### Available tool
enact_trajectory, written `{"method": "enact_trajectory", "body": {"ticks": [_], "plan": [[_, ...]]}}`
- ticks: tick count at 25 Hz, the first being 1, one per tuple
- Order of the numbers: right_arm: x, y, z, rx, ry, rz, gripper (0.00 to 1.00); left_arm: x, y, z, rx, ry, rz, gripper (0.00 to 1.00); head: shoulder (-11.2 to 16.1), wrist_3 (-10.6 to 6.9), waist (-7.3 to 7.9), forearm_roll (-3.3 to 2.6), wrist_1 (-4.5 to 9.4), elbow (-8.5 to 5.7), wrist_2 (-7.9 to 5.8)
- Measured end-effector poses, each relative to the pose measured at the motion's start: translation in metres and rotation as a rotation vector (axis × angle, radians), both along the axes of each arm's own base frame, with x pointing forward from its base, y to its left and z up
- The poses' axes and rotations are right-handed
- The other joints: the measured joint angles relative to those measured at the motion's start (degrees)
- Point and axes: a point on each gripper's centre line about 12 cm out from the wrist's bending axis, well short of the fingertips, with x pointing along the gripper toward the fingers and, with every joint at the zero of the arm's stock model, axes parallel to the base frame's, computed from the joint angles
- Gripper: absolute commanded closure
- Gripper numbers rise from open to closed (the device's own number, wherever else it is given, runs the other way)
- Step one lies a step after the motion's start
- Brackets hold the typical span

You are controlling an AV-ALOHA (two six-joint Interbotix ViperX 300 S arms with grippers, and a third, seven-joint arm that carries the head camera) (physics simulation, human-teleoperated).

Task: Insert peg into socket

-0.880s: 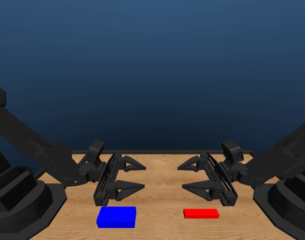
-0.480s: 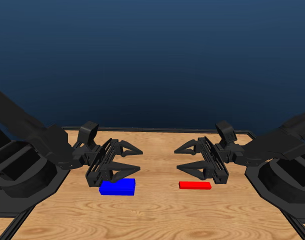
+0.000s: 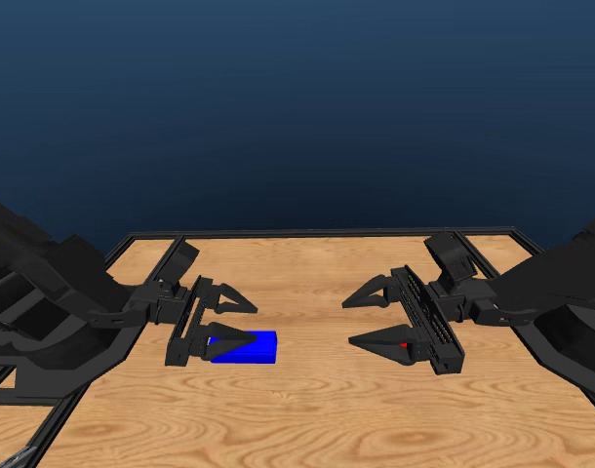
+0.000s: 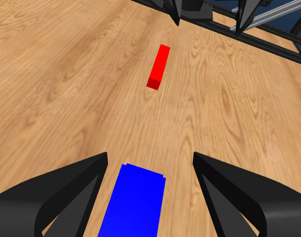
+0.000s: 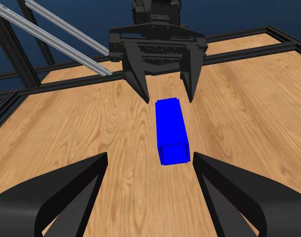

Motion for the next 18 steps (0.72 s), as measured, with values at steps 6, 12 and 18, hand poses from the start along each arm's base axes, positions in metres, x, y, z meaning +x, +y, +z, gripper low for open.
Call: {"method": "enact_trajectory", "body": {"ticks": [6,12,18], "plan": [[0.002,0.002,-0.011,0.045,-0.018,-0.007,0.0,-0.01,-0.004,-0.024,-0.07,0.168,0.019,0.0,2.4,-0.06,-0.39,0.05,0.72,-0.78,0.84],[-0.02,-0.006,-0.019,0.075,0.006,-0.048,0.0,-0.012,-0.001,-0.047,-0.11,0.26,0.039,1.0,3.4,-0.81,-1.16,-0.15,1.21,-1.26,1.05],[-0.048,-0.015,-0.035,0.103,0.113,-0.104,0.0,-0.012,-0.003,-0.049,-0.095,0.247,0.016,1.0,3.7,-1.34,-1.46,-0.29,1.03,-1.36,0.78]]}}
